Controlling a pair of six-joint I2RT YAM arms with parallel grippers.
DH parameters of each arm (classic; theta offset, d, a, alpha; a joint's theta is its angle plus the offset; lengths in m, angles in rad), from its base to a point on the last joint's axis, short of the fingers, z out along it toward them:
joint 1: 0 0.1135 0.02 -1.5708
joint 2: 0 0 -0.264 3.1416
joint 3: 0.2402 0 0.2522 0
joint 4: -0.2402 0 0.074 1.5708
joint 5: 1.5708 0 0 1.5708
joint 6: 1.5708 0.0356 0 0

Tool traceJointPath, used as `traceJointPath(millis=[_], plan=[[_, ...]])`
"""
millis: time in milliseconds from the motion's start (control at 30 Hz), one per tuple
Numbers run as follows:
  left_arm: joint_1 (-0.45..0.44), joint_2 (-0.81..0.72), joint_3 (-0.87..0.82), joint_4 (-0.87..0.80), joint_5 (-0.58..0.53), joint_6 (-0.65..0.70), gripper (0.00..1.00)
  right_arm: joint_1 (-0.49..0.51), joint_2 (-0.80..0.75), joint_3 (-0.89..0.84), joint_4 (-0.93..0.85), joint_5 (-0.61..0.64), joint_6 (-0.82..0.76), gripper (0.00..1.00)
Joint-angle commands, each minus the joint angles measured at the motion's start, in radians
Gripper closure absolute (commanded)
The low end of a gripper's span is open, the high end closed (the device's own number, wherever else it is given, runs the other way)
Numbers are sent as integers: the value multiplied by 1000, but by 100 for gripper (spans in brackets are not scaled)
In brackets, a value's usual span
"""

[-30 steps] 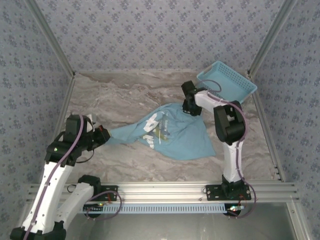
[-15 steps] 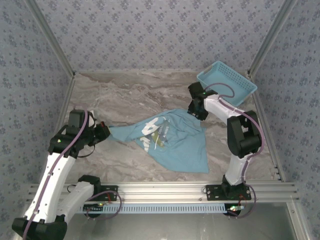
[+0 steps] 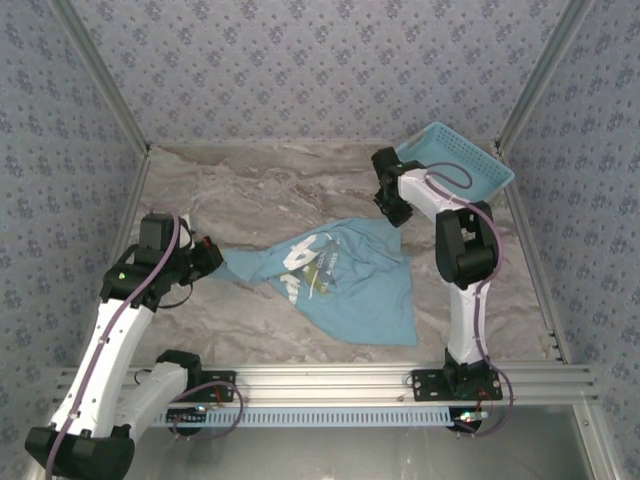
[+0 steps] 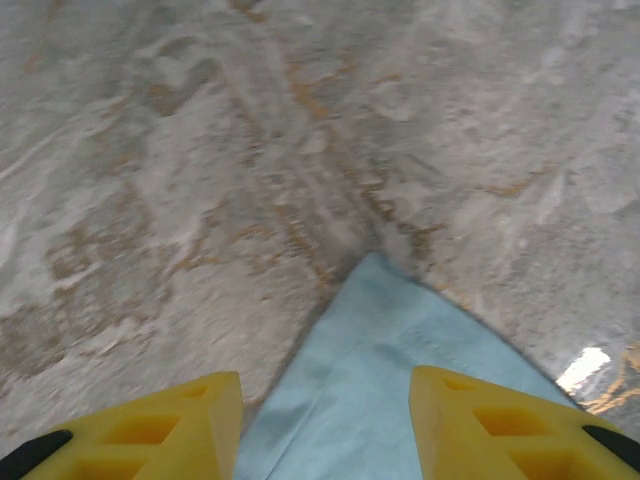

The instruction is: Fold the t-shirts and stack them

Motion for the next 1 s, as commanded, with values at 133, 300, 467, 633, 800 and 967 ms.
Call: traceJointPath(millis=[133,300,467,633,800,967], plan=[[8,-7,6,31,17,17,100,-27,75,30,-76,53,92,49],[8,-2,8,31,21,19,100,-45,103,31,-7,38,55,50],[8,4,8,32,25,19,100,-47,120,41,3,19,30,50],[8,12,8,44,29,16,100,-47,123,22,24,-2,30,51],[8,22,8,55,34,14,100,-47,140,47,15,-18,6,57],[8,24,8,57,33,12,100,-46,148,65,-32,-11,3,86]])
